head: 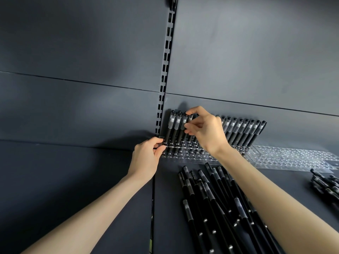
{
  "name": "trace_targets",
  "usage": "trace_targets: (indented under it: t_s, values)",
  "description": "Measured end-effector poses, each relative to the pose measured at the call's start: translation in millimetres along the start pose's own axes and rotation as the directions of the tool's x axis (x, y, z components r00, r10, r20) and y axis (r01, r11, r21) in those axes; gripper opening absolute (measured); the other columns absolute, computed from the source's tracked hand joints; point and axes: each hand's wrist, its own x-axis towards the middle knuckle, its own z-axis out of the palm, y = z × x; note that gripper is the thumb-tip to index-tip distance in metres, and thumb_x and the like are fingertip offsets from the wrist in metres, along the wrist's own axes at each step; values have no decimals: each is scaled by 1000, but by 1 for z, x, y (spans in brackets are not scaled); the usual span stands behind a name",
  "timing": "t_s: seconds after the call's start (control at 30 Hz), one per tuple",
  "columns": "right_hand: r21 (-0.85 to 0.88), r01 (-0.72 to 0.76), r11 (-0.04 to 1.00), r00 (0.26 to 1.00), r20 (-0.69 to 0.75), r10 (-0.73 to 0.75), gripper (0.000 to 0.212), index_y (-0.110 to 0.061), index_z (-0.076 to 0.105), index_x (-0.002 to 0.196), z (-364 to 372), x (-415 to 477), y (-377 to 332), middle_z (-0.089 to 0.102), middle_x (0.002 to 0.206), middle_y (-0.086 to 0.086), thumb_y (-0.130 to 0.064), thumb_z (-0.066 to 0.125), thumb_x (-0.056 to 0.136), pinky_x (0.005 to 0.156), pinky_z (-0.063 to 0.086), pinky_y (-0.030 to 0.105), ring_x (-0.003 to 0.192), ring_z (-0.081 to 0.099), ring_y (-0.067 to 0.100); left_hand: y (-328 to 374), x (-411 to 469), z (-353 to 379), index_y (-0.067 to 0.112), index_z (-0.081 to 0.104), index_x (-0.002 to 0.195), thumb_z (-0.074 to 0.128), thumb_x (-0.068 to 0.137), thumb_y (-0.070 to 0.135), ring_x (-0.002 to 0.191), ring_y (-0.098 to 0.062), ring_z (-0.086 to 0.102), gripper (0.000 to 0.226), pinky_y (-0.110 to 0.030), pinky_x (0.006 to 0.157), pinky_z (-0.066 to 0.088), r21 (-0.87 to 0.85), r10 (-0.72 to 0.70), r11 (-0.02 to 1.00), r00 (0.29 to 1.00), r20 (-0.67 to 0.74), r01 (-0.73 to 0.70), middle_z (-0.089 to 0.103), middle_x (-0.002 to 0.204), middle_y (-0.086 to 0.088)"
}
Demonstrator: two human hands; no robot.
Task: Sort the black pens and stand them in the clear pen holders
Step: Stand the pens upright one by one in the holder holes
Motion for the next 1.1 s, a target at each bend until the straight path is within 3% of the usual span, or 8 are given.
trace_targets:
  t_s: [0.17, 0.27, 0.4, 0.53, 0.67, 0.77, 0.93, 1.1]
  values:
    - [-36, 19, 999, 1000, -22, -20, 26, -14, 57, 113, 0, -2, -1, 72, 81, 5, -7, 63, 89, 76, 57, 41, 76, 69, 23, 3, -2, -2, 14, 59, 126, 54, 96, 22, 96, -17, 62, 32, -24, 82, 44, 75, 10, 997, 1000, 28, -12, 67, 109, -4]
    - [-111, 41, 993, 998, -40, -45, 27, -16, 58, 115, -2, -3, 1, 71, 85, -1, -10, 64, 89, 79, 55, 31, 75, 65, 11, 6, -3, -3, 15, 55, 130, 51, 97, 26, 104, -21, 61, 35, -32, 88, 48, 100, -24, 995, 997, 75, 16, 66, 114, -5]
    - [-108, 42, 993, 997, -64, -49, 26, -16, 57, 115, -9, -9, 1, 67, 85, -6, -13, 63, 90, 73, 52, 24, 71, 60, 4, 11, -9, -9, 17, 51, 124, 53, 94, 33, 101, -23, 62, 35, -42, 87, 51, 123, -99, 989, 987, 129, 83, 63, 111, -6]
    - [-82, 52, 995, 997, -52, -57, 17, -13, 61, 108, -20, -34, 4, 65, 83, -6, -16, 60, 91, 71, 52, 20, 73, 60, 5, 28, -29, -15, 17, 55, 110, 54, 92, 37, 99, -23, 58, 27, -37, 85, 47, 287, -110, 955, 987, 119, 71, 57, 110, -1]
    - [-54, 35, 998, 999, 28, -33, 11, -13, 64, 100, -35, -68, 14, 64, 79, -4, -18, 58, 92, 70, 52, 24, 73, 60, 11, 57, -64, -14, 22, 59, 92, 52, 91, 43, 87, -19, 59, 23, -36, 79, 49, 349, -112, 936, 980, 163, 49, 58, 96, 3]
    - [-96, 79, 992, 989, 135, -65, 9, -13, 66, 96, -45, -95, 27, 65, 83, -4, -18, 59, 92, 72, 48, 20, 73, 59, 7, 81, -96, -7, 21, 57, 95, 48, 91, 50, 84, -17, 58, 31, -32, 73, 48, 436, -133, 898, 981, 138, 60, 56, 96, 4]
    - [-153, 198, 968, 912, 390, -125, 30, -17, 60, 118, -67, -133, 46, 60, 118, 1, -32, 56, 93, 97, 41, 31, 110, 52, 16, 109, -141, 14, 15, 44, 122, 42, 89, 61, 112, -22, 50, 57, -31, 84, 44, 555, -259, 813, 963, 75, 176, 49, 122, -2]
    - [-261, 267, 928, 808, 586, -68, 53, -31, 34, 143, -74, -156, 51, 26, 155, -4, -50, 40, 95, 114, 16, 40, 141, 20, 23, 121, -158, 29, 7, 39, 129, 51, 91, 50, 121, -26, 45, 58, -30, 94, 37, 532, -345, 796, 939, 3, 291, 45, 131, -10]
